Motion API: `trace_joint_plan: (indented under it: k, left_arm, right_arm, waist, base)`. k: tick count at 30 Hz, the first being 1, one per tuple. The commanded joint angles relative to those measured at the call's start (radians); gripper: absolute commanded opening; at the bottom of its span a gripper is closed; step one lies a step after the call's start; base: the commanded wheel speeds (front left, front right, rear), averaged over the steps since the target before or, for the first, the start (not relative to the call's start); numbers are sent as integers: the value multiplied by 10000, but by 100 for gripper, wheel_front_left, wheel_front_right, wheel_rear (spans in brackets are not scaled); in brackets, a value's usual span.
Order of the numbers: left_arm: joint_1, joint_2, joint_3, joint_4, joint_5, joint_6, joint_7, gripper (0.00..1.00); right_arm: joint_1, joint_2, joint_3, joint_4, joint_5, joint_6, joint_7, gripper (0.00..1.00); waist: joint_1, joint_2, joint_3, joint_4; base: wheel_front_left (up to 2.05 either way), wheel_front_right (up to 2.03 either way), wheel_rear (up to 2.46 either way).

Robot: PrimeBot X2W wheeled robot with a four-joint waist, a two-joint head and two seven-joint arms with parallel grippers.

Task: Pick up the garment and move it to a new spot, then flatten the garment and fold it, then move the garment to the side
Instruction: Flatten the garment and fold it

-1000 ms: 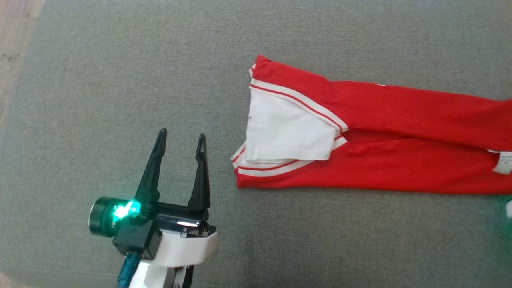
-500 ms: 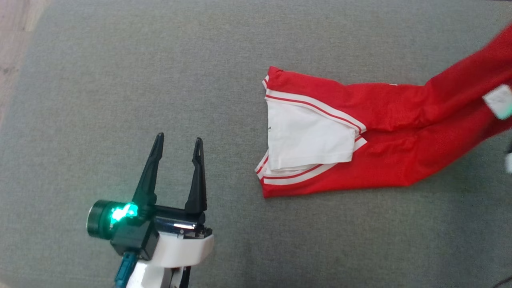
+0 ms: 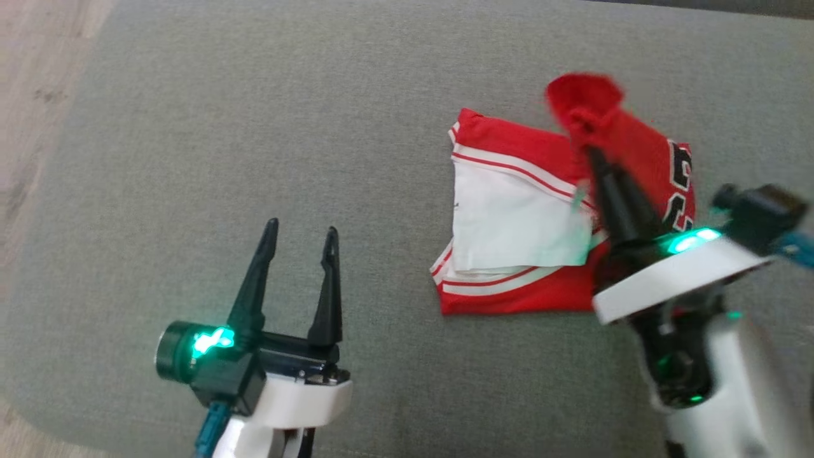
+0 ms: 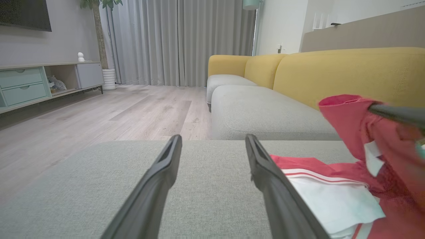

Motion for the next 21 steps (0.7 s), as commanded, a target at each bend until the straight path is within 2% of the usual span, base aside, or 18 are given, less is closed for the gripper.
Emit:
trace_joint_plan:
  k: [1, 6, 9, 10, 11, 16, 21]
  left_arm:
    - [-154, -26, 153, -234, -76, -9, -51, 100]
    - [-168, -27, 11, -190, -199, 43, -51, 100]
    - [-164, -27, -29, -167, -230, 63, -51, 100]
    - [-158, -27, -43, -161, -243, 70, -51, 100]
    - [-152, -27, -55, -158, -253, 79, -51, 100]
    - [-121, -27, -10, -164, -271, 157, -51, 100]
    - [-78, -27, 148, -286, -218, 201, -51, 100]
  right_arm:
    - [-218, 87, 730, 134, 270, 21, -477, 0]
    - [-512, 90, 1813, 1327, 458, 21, -1293, 0]
    - [-654, 91, 2124, 1722, 580, 21, -1540, 0]
    - [-723, 91, 2280, 1899, 639, 21, -1620, 56]
    - [-787, 91, 2394, 2039, 736, 21, -1718, 100]
    - [-1109, 92, 2516, 2068, 1395, 21, -2526, 100]
    - [-1085, 92, 1277, 1648, 787, 21, -2864, 100]
  waist:
    - [0, 0, -50, 184]
    - [0, 0, -45, 508]
    - [0, 0, -51, 590]
    - [0, 0, -55, 617]
    - [0, 0, -56, 641]
    - [0, 0, -113, 545]
    - [0, 0, -269, 167]
  base:
    - [0, 0, 0]
    - [0, 0, 0]
    - [0, 0, 0]
    - [0, 0, 0]
    - [0, 0, 0]
    - [0, 0, 0]
    - [0, 0, 0]
